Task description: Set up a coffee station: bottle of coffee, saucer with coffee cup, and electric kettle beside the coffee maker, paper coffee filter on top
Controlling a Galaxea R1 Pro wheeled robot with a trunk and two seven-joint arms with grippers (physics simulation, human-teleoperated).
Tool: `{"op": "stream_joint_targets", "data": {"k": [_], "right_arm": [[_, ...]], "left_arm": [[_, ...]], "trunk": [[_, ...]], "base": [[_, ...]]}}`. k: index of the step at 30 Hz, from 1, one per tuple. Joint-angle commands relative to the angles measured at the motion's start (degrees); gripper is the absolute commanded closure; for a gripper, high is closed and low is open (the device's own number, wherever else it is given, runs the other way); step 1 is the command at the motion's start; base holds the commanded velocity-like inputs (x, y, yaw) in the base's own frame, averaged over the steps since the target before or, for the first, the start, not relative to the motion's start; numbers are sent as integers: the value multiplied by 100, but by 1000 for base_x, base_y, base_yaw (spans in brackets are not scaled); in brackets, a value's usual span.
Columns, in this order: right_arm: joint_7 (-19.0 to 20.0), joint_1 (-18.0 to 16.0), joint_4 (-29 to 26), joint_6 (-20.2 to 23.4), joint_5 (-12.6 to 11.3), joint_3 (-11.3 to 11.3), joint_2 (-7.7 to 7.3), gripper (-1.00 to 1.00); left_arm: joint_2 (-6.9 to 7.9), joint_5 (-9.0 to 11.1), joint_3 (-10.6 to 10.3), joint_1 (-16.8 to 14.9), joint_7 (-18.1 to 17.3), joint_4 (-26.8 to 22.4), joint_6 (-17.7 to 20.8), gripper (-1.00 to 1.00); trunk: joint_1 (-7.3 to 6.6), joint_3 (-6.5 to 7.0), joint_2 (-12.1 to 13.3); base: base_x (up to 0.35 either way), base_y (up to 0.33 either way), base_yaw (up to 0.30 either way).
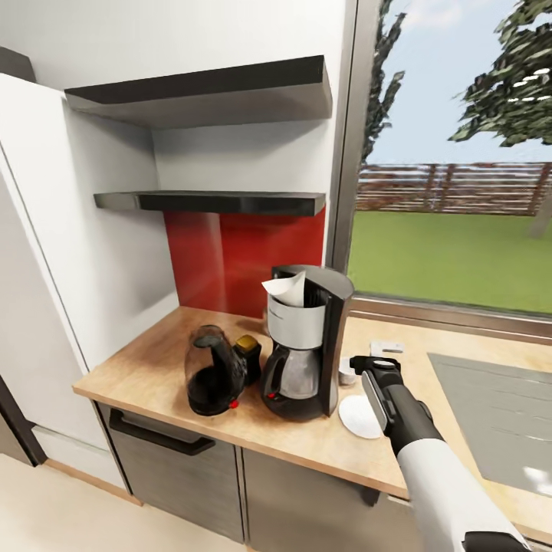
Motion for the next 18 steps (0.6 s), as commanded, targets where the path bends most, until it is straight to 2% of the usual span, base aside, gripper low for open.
{"op": "stream_joint_targets", "data": {"k": [1, 5, 9, 18], "right_arm": [[-6, -1, -6, 29, 12, -10, 4, -100], [-3, -1, -6, 30, 16, -10, -2, -100], [-3, -1, -4, 28, 11, -10, -93, -100], [-1, -1, 3, 43, 10, -10, -138, -100]], "left_arm": [[-2, 51, -50, -2, 13, 3, -17, -100], [-2, 49, -49, -3, 33, 2, -18, -100], [0, 48, -48, -1, 30, 2, -18, -100], [-5, 48, -48, -1, 34, 2, -18, -100]], "trunk": [[4, -3, -4], [4, -3, -4], [4, -3, -4], [4, -3, -4]], "base": [[174, -103, 0], [90, -51, 0], [15, -56, 0], [2, -221, 0]]}}
